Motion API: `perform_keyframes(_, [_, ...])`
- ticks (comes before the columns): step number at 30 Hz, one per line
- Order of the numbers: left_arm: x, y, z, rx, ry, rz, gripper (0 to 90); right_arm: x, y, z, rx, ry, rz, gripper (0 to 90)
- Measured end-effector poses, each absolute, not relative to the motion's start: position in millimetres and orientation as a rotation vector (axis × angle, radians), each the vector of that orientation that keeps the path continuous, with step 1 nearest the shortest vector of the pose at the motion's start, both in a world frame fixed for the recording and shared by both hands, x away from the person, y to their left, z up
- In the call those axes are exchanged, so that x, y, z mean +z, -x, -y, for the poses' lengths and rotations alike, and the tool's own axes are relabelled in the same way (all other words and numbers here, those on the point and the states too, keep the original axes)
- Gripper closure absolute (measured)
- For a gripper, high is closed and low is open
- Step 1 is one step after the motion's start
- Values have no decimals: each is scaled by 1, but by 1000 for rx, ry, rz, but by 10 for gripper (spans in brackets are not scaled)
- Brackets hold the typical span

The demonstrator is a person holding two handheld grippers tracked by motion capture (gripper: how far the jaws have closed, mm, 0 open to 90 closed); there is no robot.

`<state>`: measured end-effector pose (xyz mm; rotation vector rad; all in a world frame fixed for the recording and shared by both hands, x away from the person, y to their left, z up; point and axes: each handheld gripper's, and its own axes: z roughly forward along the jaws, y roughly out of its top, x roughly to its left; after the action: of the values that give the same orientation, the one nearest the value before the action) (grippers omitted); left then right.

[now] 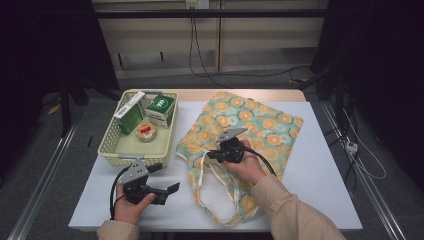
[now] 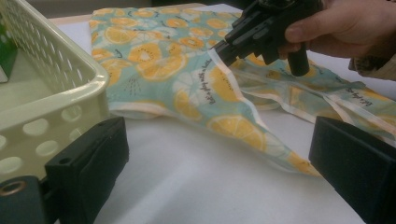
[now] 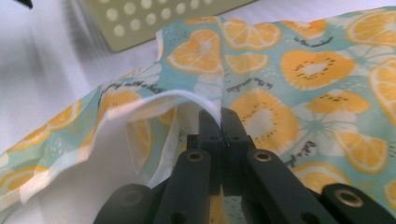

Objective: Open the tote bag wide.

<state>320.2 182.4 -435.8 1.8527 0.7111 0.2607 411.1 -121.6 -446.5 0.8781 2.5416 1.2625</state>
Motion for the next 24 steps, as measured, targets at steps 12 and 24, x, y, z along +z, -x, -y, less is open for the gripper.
perform_keyframes(12, [-435, -319, -177, 258, -1862, -696, 47, -442, -390, 124, 1311, -915, -2540, 619])
perform_keyframes(24, [-434, -319, -178, 261, -1859, -704, 47, -417, -375, 221, 1209, -1042, -2399, 348])
